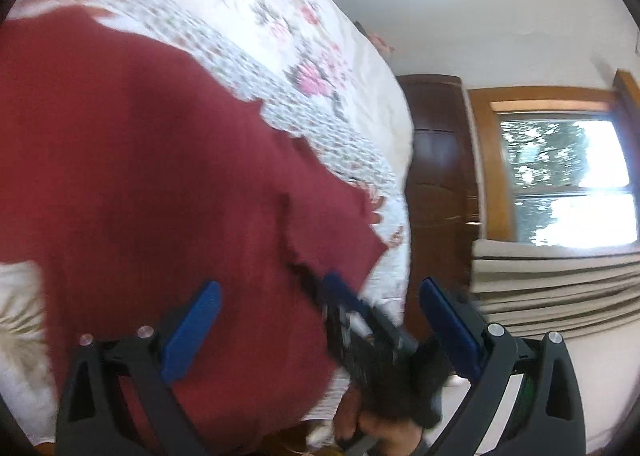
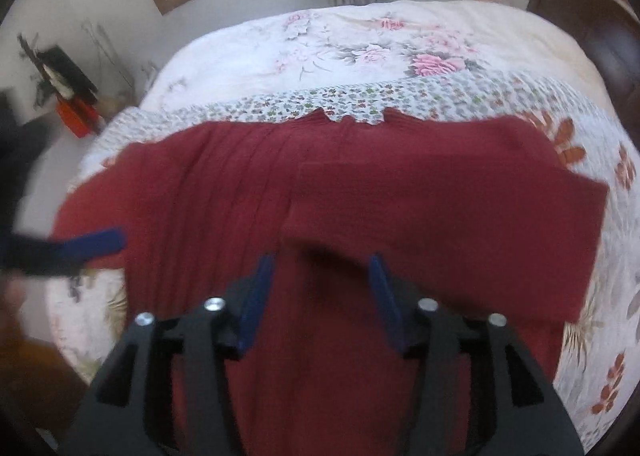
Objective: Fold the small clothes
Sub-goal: 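Fold the held sleeve across the sweater body and release it, then grasp the other sleeve cuff with the left gripper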
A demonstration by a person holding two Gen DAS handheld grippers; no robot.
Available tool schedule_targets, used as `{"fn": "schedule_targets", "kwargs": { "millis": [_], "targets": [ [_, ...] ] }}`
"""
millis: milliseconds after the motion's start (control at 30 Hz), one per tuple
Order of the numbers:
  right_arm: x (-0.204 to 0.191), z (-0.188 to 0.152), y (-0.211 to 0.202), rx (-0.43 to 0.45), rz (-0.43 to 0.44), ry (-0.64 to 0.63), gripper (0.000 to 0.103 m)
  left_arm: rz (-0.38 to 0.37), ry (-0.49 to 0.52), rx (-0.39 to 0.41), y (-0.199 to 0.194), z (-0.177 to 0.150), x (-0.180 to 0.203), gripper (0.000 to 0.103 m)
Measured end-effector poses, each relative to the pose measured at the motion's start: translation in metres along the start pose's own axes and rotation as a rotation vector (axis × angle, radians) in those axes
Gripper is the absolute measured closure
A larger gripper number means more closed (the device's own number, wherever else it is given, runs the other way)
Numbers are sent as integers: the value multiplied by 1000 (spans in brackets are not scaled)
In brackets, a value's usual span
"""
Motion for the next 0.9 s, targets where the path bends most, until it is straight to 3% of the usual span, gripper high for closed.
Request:
{"fn": "schedule_targets", "kwargs": {
  "millis": [67,167,367,533,600,667,733,767,833,900],
  "targets": [
    [18,-16,-21,8,0,30,47,-60,-22,-46,24,10,3,4],
    [49,-45,-46,2,-29,60,47,-53,-31,-97,59,18,3,4],
    [103,-90,-83,22,-66,200,41,42,-47,-224,121,19,-1,4],
    [116,-111,-95,28,-49,286,41,145,22,-253,143,16,0,4],
    [113,-114,-97,25,-30,296,41,166,26,-264,146,16,-2,8],
    [108,-112,-95,25,-19,293,41,187,33,-275,146,17,-5,33],
    [103,-113,-94,20,2,305,41,215,17,-286,147,19,-9,51],
    [102,-113,-95,19,13,312,41,210,-4,-280,146,21,-11,69],
    [96,-115,-92,7,39,327,41,171,-37,-267,142,27,-14,89],
    [88,-119,-89,-7,46,323,41,165,-37,-236,135,33,-14,92]
  ]
}}
Point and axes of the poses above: each gripper's, at about its wrist camera, not at the fingertips, and y roughly the way its jaws point, x to its right, z to its top, the point moved 3 cm from there along y, roughly the way its jaws point, and after that the axes turned 4 degrees about -z, right-handed, at the moved point
